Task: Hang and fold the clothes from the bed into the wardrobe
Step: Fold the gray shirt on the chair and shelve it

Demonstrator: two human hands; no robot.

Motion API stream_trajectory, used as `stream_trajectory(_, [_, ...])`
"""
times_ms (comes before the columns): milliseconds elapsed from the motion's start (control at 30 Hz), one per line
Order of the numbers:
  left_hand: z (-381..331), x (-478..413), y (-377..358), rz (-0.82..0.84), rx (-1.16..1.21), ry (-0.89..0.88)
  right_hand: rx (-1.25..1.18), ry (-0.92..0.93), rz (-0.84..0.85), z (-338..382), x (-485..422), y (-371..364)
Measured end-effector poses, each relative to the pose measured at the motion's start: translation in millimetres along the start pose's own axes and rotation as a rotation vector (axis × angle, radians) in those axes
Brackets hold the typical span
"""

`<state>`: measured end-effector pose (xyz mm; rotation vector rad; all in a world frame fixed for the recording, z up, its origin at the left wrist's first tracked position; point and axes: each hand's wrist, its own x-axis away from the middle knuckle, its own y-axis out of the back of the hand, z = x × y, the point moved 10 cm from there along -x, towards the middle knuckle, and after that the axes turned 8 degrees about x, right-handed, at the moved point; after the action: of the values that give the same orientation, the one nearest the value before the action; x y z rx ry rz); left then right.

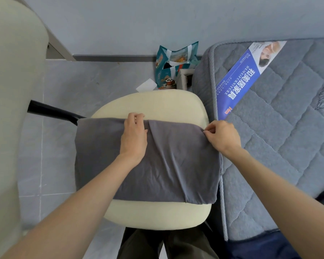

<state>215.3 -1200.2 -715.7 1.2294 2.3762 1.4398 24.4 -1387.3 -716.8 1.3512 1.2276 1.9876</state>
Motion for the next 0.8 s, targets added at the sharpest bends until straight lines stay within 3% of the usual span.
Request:
stream_trajectory(167, [2,4,-5,-0.045,0.001,-0.001,0.118,0.009,0.026,7,-1,-7])
stream_trajectory(433, [4,4,-4,-0.060,0.031,0.022,-0.210,0.005,0.102,-13,-3,3])
stream_trajectory(667, [1,3,-5,-0.062,0.028,0.029,-0.041,0.148,-0.033,-4,7,19])
stream_trajectory(800, [3,1,-4,-0.058,0.036,0.054,-0.149,0.174,-0.147,-7,13,26])
